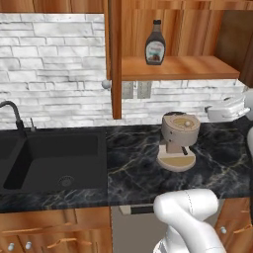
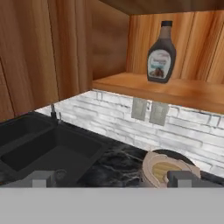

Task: Move the oil and vinegar bottle and syrup bottle from the cabinet to the dining counter.

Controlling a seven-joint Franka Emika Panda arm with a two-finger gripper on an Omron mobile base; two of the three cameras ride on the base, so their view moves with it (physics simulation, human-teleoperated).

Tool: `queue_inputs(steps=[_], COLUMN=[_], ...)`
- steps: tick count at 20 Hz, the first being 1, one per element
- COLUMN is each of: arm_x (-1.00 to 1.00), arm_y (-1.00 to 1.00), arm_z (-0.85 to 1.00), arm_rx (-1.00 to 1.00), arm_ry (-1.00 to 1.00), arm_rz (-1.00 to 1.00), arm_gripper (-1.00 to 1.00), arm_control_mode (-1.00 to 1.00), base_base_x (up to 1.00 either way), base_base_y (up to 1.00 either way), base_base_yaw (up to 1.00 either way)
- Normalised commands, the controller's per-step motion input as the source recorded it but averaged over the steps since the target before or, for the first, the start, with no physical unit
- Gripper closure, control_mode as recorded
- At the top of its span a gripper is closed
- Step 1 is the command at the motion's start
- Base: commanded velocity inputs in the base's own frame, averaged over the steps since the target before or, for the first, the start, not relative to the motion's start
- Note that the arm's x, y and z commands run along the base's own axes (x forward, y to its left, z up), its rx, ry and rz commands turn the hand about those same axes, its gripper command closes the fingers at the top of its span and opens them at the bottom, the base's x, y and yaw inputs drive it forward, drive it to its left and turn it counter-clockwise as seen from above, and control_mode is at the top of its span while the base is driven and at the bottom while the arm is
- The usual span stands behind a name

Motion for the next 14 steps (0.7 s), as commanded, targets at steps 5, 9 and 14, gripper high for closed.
queue_inputs(steps=[5,9,14], arm_x=[0.16,0.29,0.42], arm_y=[0.15,0.02,0.09], arm_z=[0.47,0.4,0.29], arm_rx=[0.0,0.0,-0.01], arm_ry=[-0.17,-0.2,-0.14], arm_rz=[0.08,0.11,0.06], arm_gripper=[-1.0,-1.0,-1.0], arm_control_mode=[-1.0,-1.0,-1.0], base_base_x=[0.0,0.0,0.0], base_base_y=[0.0,0.0,0.0], base_base_yaw=[0.0,0.0,0.0])
